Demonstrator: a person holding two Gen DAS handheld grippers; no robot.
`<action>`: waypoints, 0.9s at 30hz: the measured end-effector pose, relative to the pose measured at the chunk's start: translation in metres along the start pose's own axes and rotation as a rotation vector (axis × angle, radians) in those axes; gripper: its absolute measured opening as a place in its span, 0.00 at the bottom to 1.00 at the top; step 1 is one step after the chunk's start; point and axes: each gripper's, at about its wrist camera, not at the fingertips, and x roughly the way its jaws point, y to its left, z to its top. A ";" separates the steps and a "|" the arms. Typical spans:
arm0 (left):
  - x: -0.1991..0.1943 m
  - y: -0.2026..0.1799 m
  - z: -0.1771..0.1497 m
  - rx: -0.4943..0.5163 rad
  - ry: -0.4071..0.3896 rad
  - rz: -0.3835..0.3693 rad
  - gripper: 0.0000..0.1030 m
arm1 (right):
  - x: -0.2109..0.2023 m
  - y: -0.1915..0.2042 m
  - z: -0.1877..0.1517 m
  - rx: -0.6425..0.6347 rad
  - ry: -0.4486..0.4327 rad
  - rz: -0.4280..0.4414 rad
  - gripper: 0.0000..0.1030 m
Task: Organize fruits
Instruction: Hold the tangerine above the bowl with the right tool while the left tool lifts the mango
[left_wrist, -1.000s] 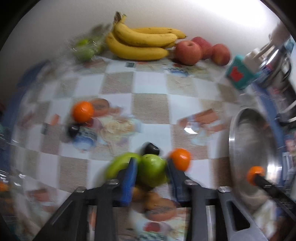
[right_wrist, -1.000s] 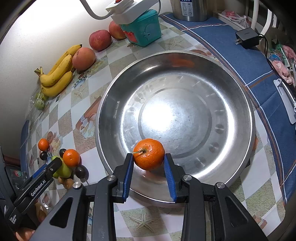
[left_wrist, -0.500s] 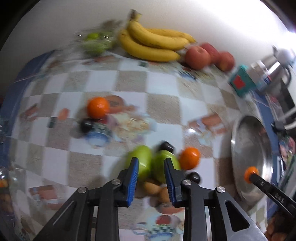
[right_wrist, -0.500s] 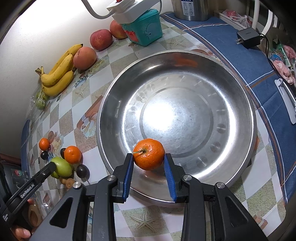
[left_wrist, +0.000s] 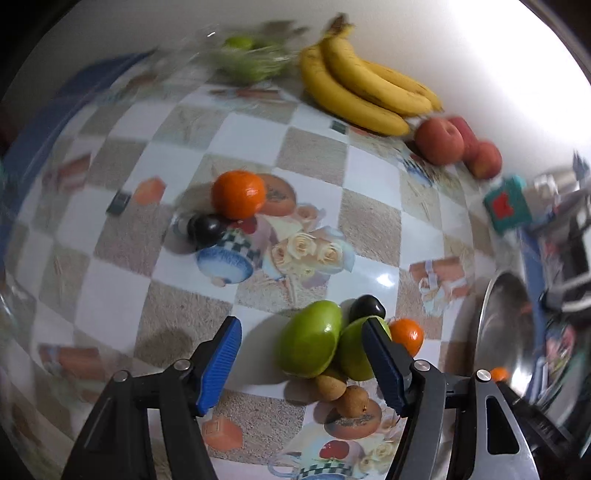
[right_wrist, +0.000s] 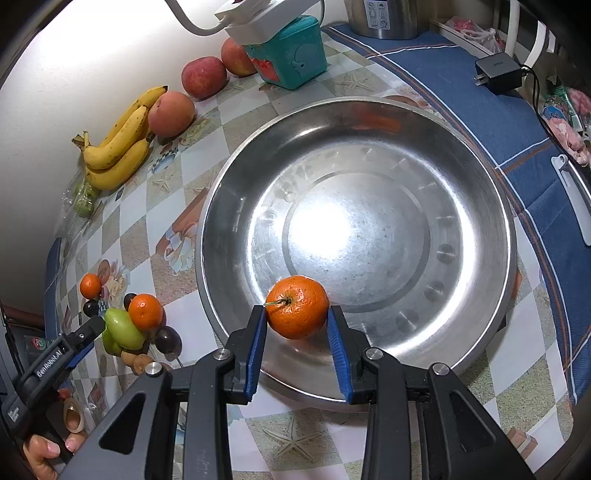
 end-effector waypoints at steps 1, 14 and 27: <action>0.001 0.001 0.000 0.000 -0.001 0.021 0.69 | 0.000 0.000 0.000 0.000 0.000 0.000 0.34; 0.023 -0.006 -0.003 -0.001 0.058 -0.053 0.42 | 0.002 0.002 -0.001 -0.002 0.009 -0.001 0.34; 0.013 0.013 0.003 -0.100 0.007 -0.012 0.41 | 0.002 0.001 -0.001 0.006 0.007 0.001 0.34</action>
